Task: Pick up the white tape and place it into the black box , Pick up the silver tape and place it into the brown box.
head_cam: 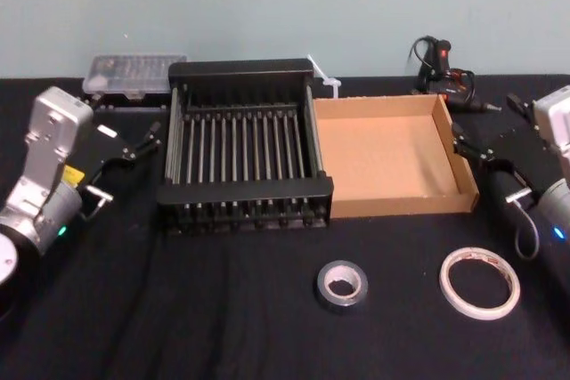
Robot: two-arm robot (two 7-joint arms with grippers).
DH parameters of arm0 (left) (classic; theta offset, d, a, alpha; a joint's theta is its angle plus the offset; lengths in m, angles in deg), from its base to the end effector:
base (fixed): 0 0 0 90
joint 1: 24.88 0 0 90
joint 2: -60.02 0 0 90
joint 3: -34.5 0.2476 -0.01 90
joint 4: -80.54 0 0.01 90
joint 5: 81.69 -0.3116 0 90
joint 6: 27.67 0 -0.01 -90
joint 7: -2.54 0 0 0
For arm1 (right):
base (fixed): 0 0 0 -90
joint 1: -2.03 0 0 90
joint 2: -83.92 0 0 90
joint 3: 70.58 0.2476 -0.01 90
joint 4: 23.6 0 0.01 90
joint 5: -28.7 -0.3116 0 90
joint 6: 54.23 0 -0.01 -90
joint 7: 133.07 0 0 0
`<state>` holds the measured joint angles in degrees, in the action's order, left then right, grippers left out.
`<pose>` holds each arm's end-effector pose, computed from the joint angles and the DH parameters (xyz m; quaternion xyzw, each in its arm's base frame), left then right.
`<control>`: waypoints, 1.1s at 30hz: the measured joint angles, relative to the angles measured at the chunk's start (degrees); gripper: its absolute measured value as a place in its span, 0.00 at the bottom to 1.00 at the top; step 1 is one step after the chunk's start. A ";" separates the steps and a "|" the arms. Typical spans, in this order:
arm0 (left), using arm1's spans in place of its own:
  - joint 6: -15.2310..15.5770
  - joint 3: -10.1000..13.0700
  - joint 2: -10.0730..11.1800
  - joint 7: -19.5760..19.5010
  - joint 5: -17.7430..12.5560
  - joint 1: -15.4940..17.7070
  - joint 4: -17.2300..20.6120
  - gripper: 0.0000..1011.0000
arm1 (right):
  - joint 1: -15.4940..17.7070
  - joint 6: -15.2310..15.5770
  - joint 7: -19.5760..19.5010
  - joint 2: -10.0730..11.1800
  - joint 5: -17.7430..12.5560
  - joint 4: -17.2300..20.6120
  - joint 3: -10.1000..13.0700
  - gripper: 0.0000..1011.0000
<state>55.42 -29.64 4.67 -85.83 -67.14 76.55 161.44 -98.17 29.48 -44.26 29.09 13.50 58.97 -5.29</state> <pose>0.3538 0.0579 -0.2686 0.1415 -0.1325 0.5800 0.7912 0.3502 -0.0599 -0.2646 -0.1383 -0.1280 -0.5803 0.7923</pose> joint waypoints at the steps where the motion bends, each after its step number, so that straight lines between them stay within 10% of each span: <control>1: 0.00 0.00 0.00 0.00 0.00 0.00 0.00 0.99 | 0.37 0.28 0.19 0.16 -0.29 0.58 0.35 0.99; 33: 0.00 0.00 0.00 0.00 0.00 0.00 0.00 0.99 | 22.38 8.87 7.59 9.95 -9.14 19.57 12.89 0.99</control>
<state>55.42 -29.63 4.67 -85.84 -67.14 76.55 161.44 -75.79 38.35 -36.67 39.04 4.36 78.54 7.61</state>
